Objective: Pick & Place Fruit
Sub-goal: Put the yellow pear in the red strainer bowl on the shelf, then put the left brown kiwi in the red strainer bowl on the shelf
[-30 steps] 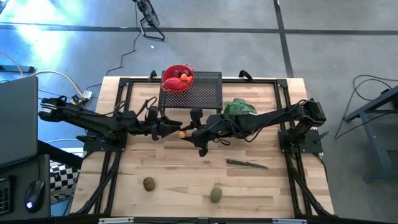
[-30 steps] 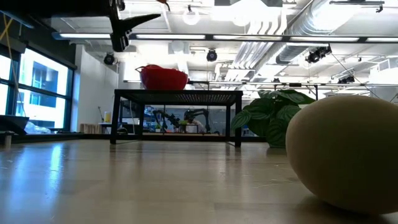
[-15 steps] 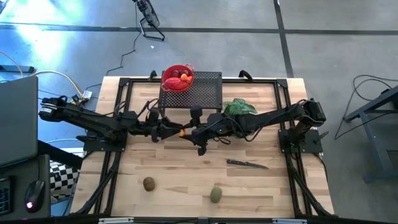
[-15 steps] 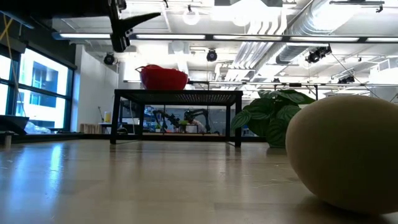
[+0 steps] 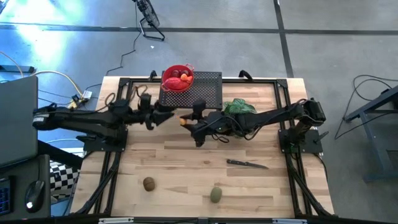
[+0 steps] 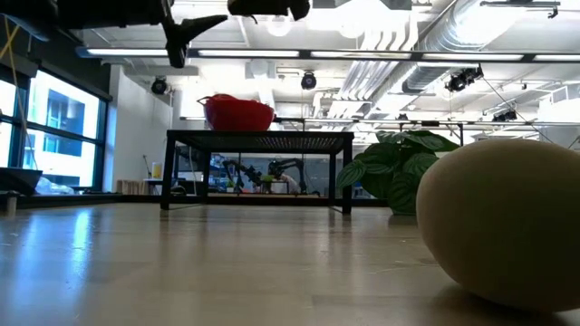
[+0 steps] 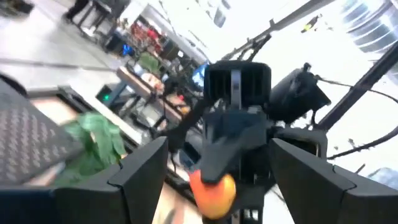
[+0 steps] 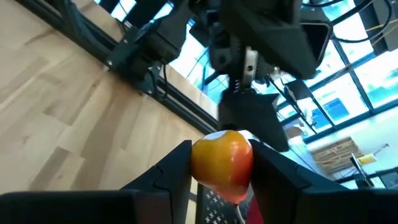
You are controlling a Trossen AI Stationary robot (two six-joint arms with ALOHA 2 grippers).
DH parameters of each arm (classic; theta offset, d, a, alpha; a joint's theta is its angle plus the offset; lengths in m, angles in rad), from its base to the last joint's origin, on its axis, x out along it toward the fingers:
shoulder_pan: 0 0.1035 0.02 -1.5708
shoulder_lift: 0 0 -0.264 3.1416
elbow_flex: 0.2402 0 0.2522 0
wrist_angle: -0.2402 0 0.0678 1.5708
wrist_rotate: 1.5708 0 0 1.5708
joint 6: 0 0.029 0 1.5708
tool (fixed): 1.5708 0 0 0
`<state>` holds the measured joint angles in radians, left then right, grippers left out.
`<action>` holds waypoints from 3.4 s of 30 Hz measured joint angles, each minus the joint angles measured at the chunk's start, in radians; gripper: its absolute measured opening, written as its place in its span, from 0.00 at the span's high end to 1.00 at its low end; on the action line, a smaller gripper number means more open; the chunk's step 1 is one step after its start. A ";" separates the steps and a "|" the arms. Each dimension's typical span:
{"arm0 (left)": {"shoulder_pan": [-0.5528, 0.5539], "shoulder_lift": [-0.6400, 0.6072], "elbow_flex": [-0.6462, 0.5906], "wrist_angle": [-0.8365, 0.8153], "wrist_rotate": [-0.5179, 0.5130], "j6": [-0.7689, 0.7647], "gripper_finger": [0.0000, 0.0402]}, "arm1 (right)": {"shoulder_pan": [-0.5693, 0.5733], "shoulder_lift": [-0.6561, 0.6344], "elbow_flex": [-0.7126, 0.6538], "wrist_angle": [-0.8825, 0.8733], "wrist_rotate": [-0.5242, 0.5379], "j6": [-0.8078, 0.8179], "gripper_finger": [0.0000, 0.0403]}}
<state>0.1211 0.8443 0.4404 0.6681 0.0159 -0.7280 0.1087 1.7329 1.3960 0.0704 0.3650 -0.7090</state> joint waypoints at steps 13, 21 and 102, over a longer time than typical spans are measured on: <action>0.267 -0.043 0.000 -0.067 0.130 0.103 0.32 | -0.205 0.000 0.000 0.065 -0.191 0.161 0.67; 0.307 -0.044 0.000 -0.074 0.135 0.244 0.32 | -0.343 0.000 0.000 0.115 -0.370 0.312 0.67; 0.330 -0.103 0.000 -0.276 0.129 0.521 0.32 | -0.649 0.279 0.346 -0.009 -0.603 0.651 0.53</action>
<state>0.4515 0.7418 0.4404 0.3917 0.1452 -0.2070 -0.5406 2.0123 1.7424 0.0612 -0.2380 -0.0577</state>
